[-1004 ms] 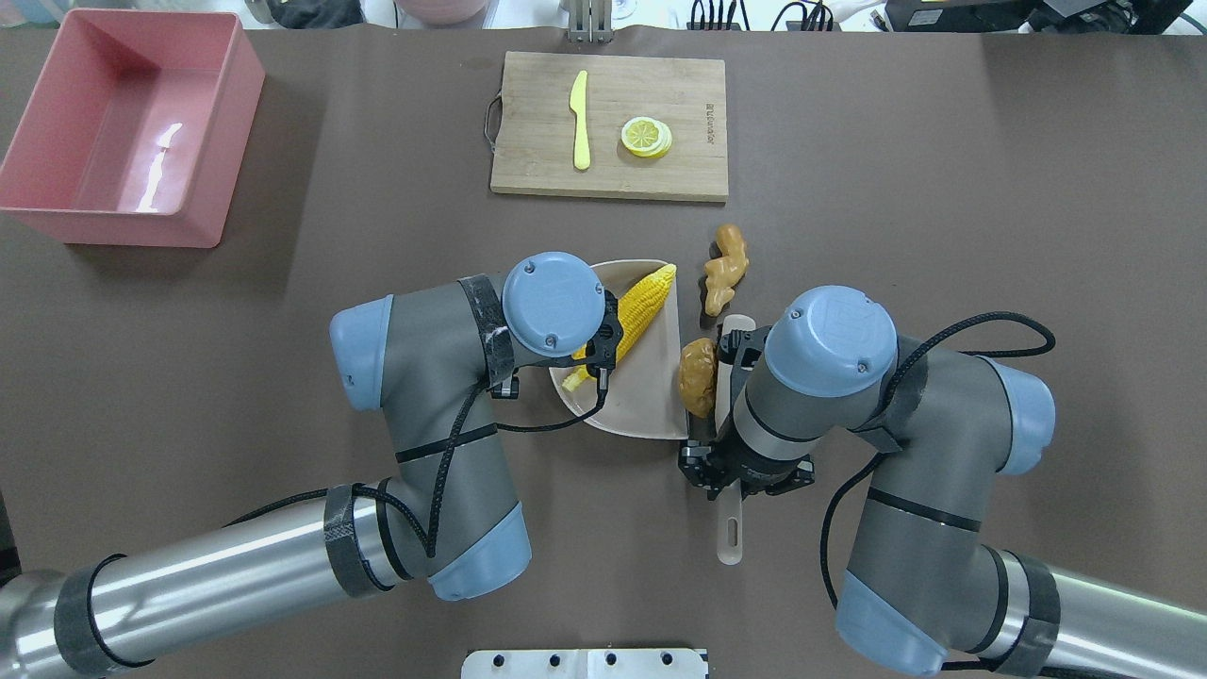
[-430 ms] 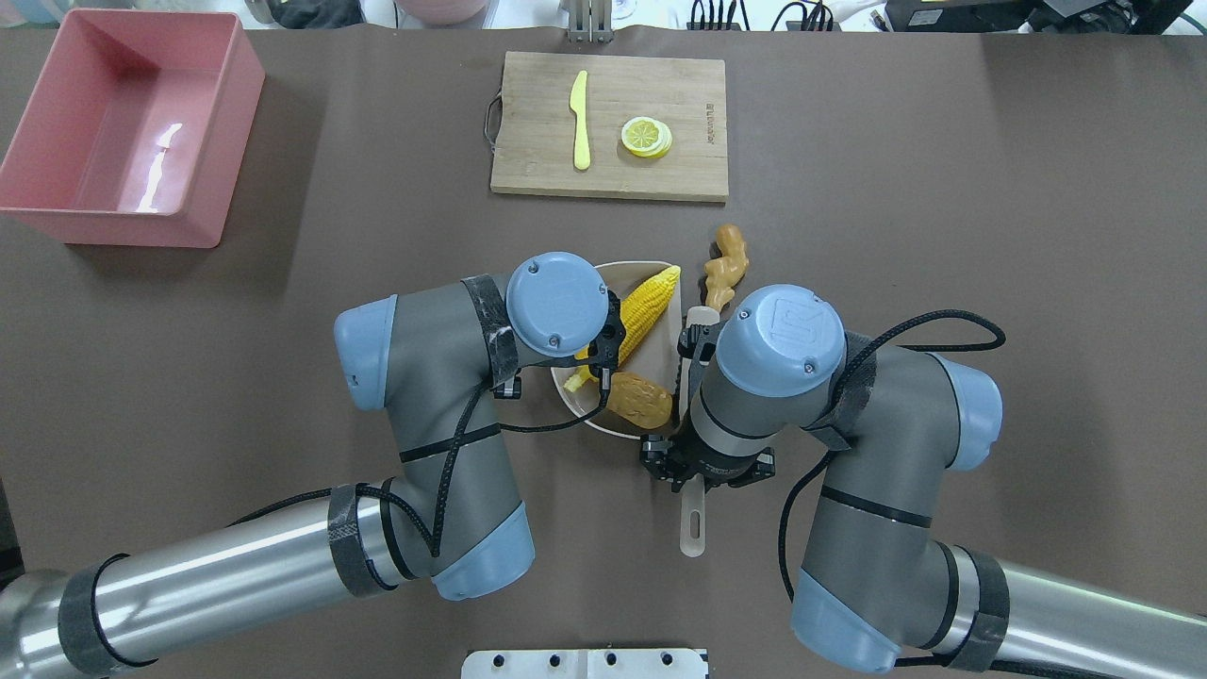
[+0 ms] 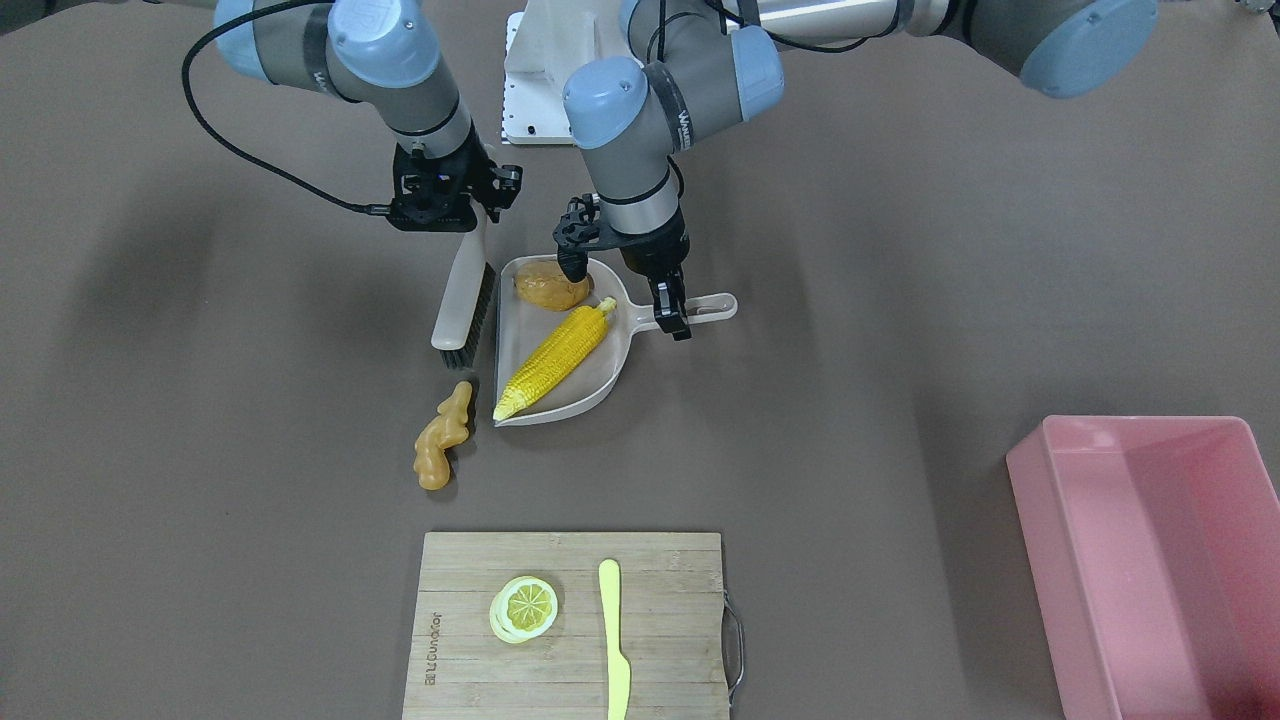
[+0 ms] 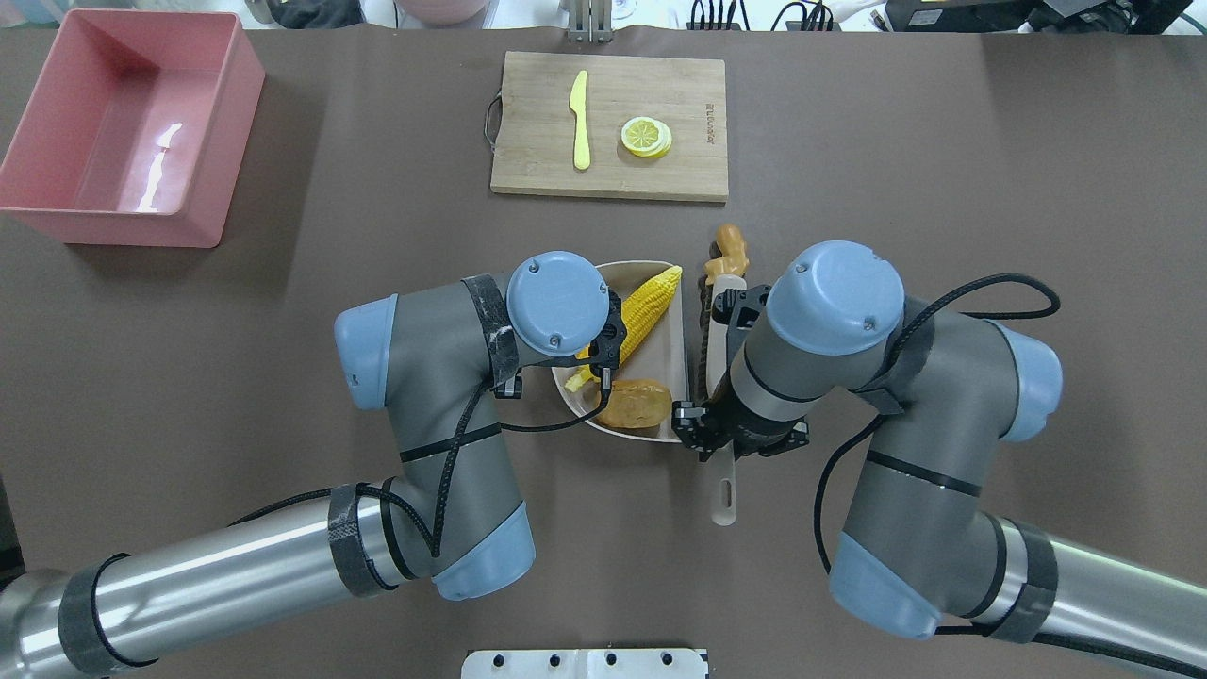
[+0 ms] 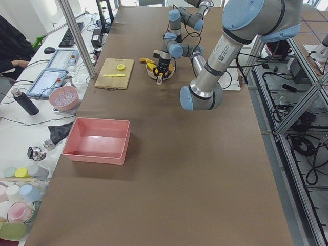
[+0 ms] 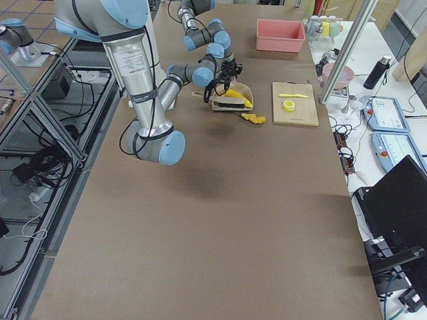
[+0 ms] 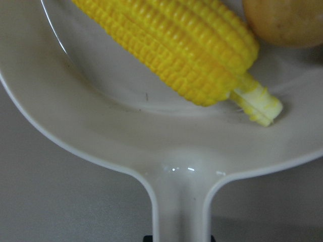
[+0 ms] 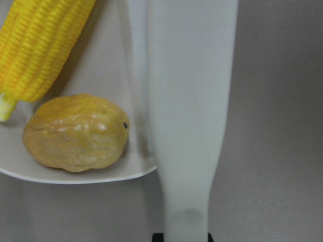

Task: Sweep and dump trash into bin
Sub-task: 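Sweep the potato into the dustpan with the right gripper's brush, then lift the brush with the right gripper and move it beyond the ginger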

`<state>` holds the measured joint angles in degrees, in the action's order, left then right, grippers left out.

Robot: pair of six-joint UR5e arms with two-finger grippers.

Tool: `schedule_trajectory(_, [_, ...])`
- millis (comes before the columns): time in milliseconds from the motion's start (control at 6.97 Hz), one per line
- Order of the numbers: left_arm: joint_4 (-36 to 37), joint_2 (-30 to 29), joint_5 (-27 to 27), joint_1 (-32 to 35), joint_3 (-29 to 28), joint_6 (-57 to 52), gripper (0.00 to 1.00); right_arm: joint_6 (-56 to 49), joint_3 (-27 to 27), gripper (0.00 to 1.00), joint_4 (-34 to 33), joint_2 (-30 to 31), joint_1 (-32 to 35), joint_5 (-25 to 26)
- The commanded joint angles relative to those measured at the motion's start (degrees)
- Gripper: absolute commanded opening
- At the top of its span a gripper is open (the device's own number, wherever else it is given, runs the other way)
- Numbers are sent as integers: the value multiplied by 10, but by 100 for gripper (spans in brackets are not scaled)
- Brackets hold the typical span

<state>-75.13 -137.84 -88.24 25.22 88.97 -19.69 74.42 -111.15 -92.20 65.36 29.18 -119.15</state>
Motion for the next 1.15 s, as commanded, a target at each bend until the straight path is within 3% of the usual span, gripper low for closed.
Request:
schedule_trajectory(0, [1,0,1,0,1,-1,0,-136,-14,0,-13,58,44,2])
schedule_trajectory(143, [2,0,1,0,3,-2,0,-226,0,0,-15,72,72,3])
schedule_trajectory(287, [2,0,0,0,5,-2,0,-299,48,0,-11,71,86,1])
schedule_trajectory(574, [2,0,0,0,6,-1,0,-356,82,0,-15,65,135,0])
schedule_trajectory(1004, [3,1,1,2,7,-1,0,-371,176,0,-20,18,123,28])
